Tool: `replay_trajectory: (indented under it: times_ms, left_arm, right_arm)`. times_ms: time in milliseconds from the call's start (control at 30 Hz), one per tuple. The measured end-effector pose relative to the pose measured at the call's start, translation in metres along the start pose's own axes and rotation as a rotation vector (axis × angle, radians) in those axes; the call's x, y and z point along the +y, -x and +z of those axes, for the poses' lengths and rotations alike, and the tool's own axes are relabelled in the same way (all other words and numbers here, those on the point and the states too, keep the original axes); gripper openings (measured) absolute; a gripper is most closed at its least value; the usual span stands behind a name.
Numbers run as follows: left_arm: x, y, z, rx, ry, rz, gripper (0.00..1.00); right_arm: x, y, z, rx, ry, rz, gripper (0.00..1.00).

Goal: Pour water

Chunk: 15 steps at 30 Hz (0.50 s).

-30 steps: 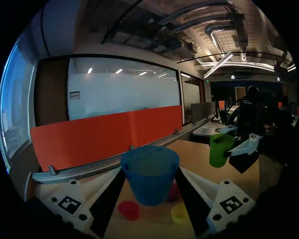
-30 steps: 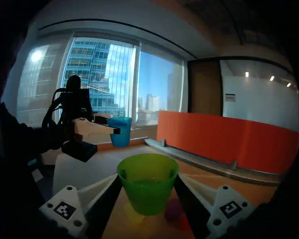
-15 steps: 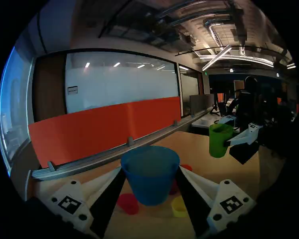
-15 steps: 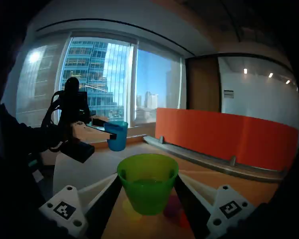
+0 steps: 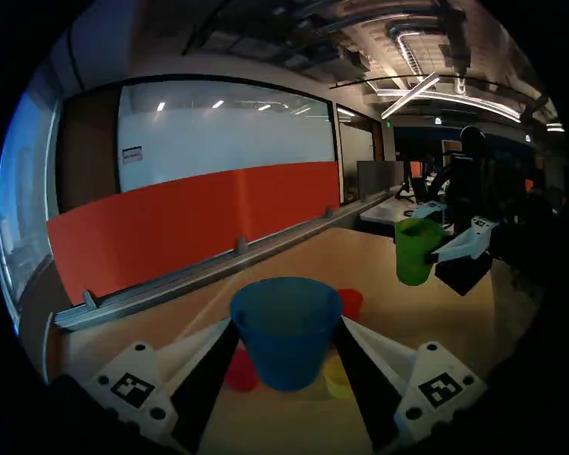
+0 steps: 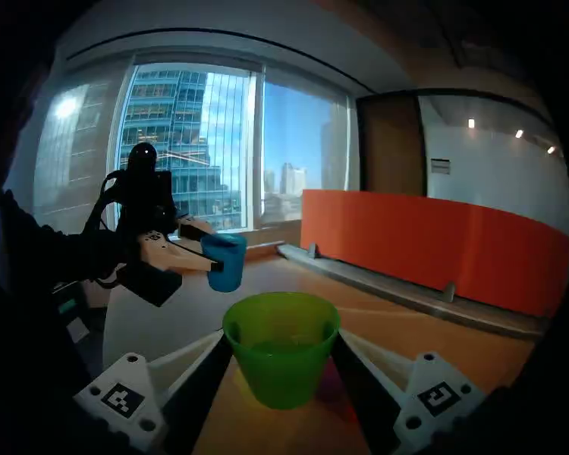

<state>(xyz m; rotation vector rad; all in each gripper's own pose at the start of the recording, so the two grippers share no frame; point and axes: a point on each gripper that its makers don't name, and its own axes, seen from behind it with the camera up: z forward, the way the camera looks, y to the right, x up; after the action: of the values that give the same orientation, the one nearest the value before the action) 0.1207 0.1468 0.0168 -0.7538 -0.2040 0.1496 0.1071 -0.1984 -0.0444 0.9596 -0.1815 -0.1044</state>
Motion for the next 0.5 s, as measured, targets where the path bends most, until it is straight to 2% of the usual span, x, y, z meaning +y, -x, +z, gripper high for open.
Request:
replay_trajectory:
  times_ms: [233,500]
  left_arm:
    - [0.003,0.021,0.007,-0.048,0.012,-0.001,0.84]
    - [0.015,0.055,0.015,-0.137,0.045,0.040,0.85]
  right_arm:
    - [0.002,0.023,0.001,-0.050,-0.012,0.014,0.89]
    - [0.002,0.048,0.005,-0.113,-0.033,0.027,0.89]
